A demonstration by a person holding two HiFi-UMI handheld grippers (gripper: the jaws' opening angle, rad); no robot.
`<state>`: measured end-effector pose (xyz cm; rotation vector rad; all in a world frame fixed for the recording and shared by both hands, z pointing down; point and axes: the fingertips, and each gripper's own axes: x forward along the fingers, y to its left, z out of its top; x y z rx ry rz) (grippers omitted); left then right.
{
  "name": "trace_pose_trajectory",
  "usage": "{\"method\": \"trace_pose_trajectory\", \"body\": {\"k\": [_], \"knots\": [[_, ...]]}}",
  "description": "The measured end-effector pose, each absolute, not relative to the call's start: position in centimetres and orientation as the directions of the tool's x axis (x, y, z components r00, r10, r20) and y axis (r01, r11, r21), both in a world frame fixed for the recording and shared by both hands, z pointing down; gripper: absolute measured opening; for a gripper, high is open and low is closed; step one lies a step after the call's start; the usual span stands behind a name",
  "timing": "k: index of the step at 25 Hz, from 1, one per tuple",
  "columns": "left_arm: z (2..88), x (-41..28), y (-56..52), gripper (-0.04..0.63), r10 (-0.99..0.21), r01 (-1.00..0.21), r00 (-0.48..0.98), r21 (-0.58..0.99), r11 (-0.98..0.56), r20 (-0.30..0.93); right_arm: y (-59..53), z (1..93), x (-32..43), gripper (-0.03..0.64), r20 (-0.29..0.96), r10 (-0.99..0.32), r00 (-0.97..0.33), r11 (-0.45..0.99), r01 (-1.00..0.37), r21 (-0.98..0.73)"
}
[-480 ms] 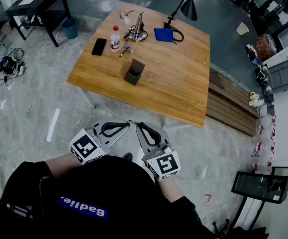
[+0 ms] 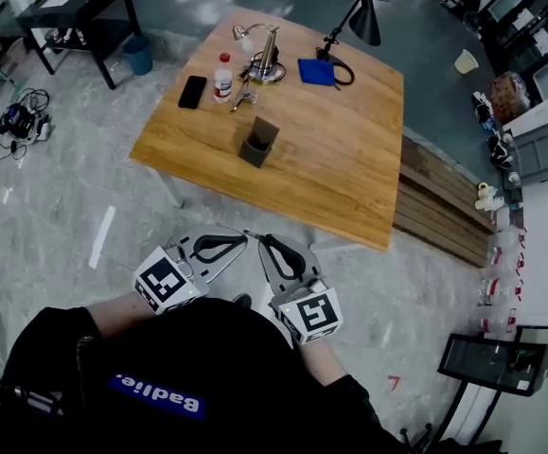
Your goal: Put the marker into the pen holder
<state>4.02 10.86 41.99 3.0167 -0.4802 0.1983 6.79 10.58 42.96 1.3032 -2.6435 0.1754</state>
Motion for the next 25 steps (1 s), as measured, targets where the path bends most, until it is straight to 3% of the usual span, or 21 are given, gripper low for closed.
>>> {"method": "trace_pose_trajectory", "body": {"k": [12,25], "knots": [[42.7,5.1,9.1,0.009,-0.438,-0.446,0.887,0.029,-0.894,0.149,8.5,43.8,9.5,0.049,0.202,-0.738,-0.644,0.653,-0.757,-0.028],[41.8,4.5,-1.1,0.009,-0.384,-0.389,0.916,0.025,-0.921,0.117,-3.8,44.1,10.3,0.049,0.245,-0.801,-0.547,0.564,-0.826,0.0]]}}
